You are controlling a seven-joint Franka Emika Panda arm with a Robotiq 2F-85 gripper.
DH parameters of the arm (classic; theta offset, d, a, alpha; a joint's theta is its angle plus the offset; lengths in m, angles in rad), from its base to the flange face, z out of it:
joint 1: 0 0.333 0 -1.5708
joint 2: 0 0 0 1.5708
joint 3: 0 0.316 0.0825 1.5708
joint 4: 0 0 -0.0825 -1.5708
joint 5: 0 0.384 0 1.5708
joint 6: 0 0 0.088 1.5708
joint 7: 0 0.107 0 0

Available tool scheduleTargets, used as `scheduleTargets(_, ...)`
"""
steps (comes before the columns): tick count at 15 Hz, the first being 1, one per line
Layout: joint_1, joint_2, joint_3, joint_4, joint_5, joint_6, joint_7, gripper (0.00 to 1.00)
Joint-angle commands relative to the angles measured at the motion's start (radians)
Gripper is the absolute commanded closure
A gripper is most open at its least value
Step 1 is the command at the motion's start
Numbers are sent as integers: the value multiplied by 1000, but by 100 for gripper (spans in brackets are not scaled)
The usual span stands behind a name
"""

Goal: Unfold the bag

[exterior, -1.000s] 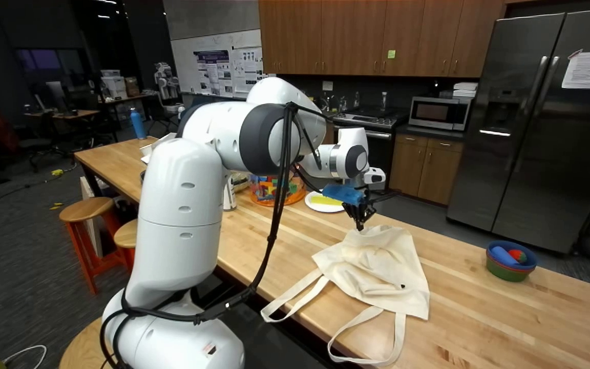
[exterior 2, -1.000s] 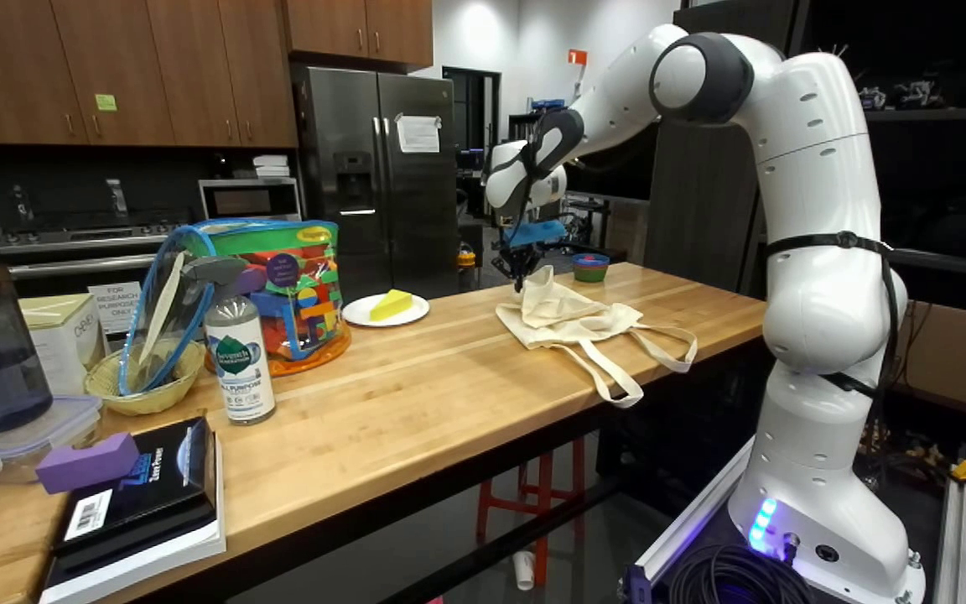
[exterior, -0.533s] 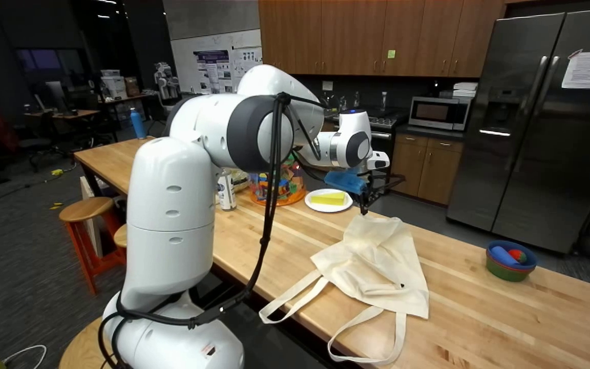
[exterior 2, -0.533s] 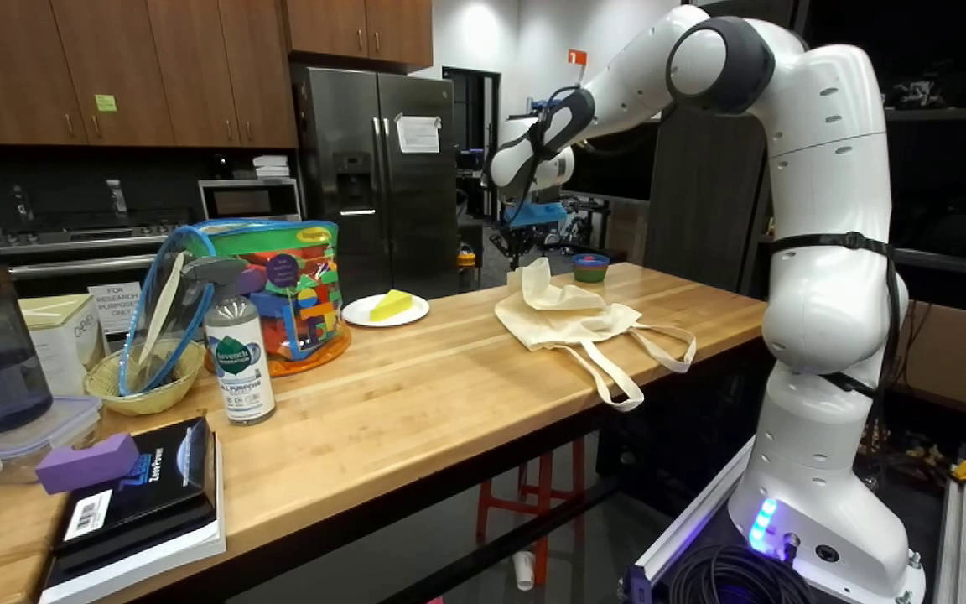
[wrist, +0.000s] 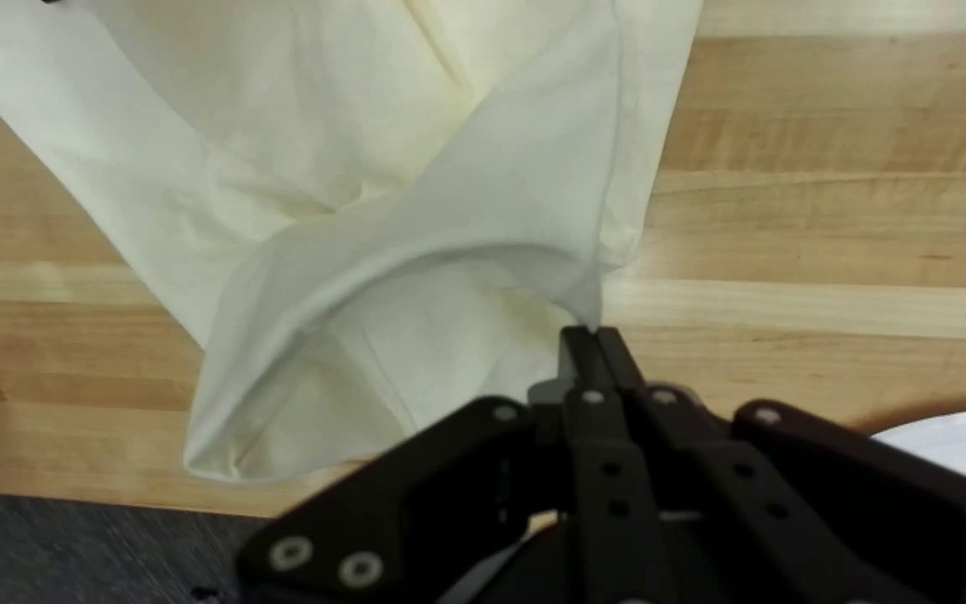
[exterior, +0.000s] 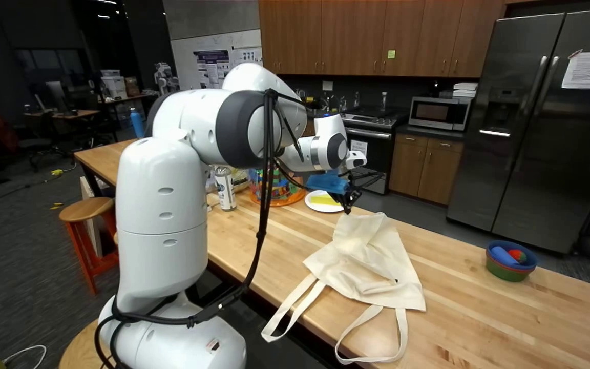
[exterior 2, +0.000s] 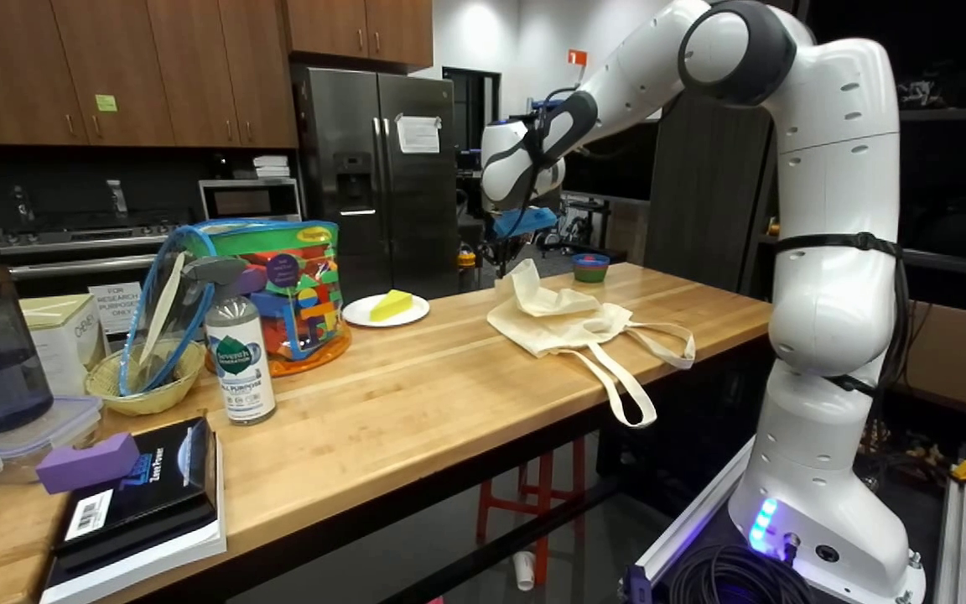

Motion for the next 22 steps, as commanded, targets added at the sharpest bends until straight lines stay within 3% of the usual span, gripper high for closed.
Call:
scheduleTargets(1, 48, -92, 24, -120, -79, 52, 44, 100)
scheduleTargets(13, 168, -260, 211, -324, -345, 78, 213, 100)
scheduleTargets(22, 210, -291, 345, -400, -481, 54, 276, 100)
